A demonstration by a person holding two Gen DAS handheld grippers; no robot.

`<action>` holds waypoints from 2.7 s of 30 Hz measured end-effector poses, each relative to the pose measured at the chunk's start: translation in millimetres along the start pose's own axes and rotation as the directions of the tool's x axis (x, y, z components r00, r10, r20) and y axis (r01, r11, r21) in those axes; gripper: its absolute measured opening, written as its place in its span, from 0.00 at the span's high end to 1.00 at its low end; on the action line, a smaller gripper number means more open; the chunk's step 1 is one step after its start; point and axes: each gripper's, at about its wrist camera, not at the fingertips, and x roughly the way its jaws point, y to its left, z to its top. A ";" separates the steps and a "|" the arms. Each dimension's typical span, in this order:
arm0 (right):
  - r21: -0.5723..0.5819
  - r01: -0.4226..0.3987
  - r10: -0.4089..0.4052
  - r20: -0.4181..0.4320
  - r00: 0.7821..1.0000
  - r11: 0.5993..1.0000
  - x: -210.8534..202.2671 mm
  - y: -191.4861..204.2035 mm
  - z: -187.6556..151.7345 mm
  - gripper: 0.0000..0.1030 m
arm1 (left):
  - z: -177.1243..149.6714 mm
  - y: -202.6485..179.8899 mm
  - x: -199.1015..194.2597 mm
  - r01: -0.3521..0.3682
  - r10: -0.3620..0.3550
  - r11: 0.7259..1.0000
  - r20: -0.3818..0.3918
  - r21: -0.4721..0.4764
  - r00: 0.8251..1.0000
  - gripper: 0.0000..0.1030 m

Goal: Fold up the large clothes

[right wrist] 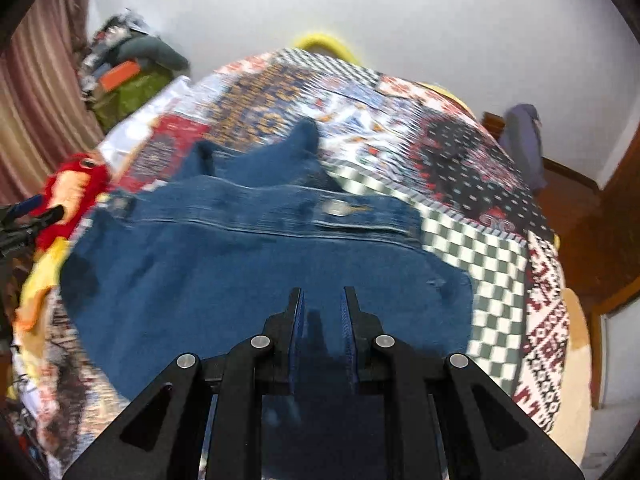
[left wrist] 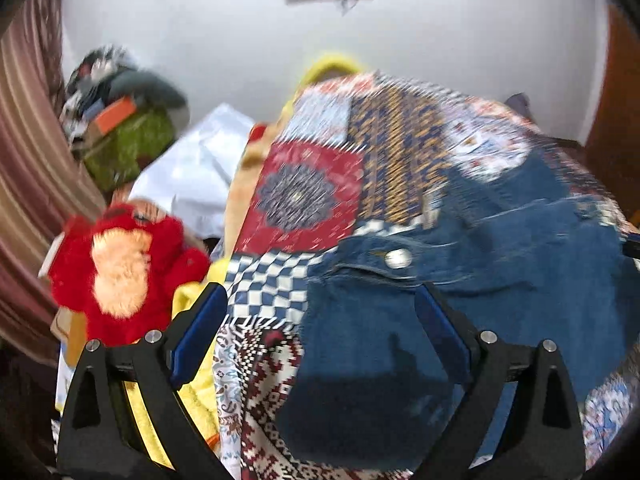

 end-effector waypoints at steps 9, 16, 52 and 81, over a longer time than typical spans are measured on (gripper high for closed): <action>-0.074 -0.148 0.151 0.040 0.988 0.986 -25.6 74.0 1.0 0.87 | -11.9 -37.8 -39.7 0.085 -0.091 0.993 0.073 0.078 0.993 0.03; -0.194 -0.054 0.042 -0.066 0.997 0.980 31.1 114.6 -14.2 0.87 | -34.8 -54.0 4.9 0.150 -0.147 0.987 -0.037 0.066 0.988 0.03; -0.047 0.237 -0.241 -0.088 0.967 0.970 -10.8 -22.1 -85.7 0.00 | -146.9 52.3 -3.8 -0.011 -0.029 0.979 -0.196 -0.202 0.980 0.02; -0.106 -0.035 0.020 -0.137 0.990 0.994 34.9 75.6 -65.4 0.00 | -147.7 -17.4 47.3 0.396 -0.532 0.714 -0.080 -0.577 0.843 0.02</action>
